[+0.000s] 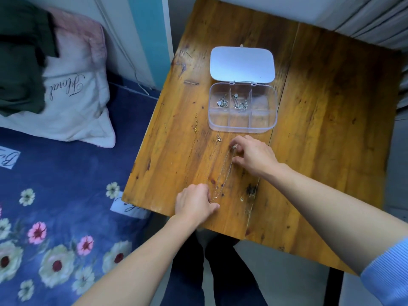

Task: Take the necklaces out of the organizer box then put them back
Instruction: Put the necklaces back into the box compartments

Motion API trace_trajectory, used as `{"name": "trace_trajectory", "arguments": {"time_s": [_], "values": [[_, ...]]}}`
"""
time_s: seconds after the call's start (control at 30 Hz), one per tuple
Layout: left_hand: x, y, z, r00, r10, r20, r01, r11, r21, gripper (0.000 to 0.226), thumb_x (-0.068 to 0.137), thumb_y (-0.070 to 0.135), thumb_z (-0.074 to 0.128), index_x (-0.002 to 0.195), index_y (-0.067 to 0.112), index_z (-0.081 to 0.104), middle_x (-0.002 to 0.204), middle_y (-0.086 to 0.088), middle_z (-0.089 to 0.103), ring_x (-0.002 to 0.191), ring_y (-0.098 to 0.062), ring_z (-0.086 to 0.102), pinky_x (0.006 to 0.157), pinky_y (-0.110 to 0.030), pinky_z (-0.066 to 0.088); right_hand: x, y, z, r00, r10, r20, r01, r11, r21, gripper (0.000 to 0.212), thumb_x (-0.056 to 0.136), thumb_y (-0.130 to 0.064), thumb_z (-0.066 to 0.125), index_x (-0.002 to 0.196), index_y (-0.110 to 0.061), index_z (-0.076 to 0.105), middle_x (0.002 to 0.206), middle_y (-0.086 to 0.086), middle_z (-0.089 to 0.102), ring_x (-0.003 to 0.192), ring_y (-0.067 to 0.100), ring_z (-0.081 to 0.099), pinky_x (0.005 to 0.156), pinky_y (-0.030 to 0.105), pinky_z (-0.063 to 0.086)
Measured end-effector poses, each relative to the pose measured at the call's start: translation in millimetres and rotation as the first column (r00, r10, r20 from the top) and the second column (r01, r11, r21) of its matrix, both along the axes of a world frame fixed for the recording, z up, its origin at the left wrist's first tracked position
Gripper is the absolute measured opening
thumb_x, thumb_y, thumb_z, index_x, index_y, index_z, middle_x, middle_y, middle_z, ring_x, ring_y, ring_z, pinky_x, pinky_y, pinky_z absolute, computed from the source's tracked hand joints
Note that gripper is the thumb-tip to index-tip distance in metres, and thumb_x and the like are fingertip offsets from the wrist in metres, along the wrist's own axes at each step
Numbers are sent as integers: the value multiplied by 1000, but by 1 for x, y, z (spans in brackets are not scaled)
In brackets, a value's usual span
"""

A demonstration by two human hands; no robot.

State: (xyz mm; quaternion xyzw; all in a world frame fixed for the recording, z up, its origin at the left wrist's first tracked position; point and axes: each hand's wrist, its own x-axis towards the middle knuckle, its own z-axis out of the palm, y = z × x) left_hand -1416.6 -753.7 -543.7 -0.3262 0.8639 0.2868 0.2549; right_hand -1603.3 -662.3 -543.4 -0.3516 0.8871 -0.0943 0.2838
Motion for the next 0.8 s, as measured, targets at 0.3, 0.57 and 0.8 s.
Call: {"name": "trace_trajectory", "arguments": {"time_s": [0.3,0.57,0.8], "values": [[4,10,-3,999,-9,52,8,1000,14,7,84,20,67,83,13,67,87,-5,69,86,-30,65,73,-37,48,3,3,-7,998,-46,-43,46,999,13,8,90,-29,63,91,-22,66,101,1,61,94,30,60,70,33,38],[6,11,-3,999,34,12,-34,997,67,10,81,17,64,71,15,61,77,-4,68,77,-28,64,69,-35,52,5,5,-5,996,36,-86,-33,999,34,11,95,-27,45,89,-19,50,100,7,55,87,36,58,67,36,38],[3,-13,10,959,235,-159,-198,956,215,14,72,15,70,61,14,61,68,-1,66,70,-19,63,62,-33,54,9,10,-3,989,145,-30,-145,989,5,24,85,-37,68,106,-30,58,105,-1,55,95,26,60,74,38,48]]}}
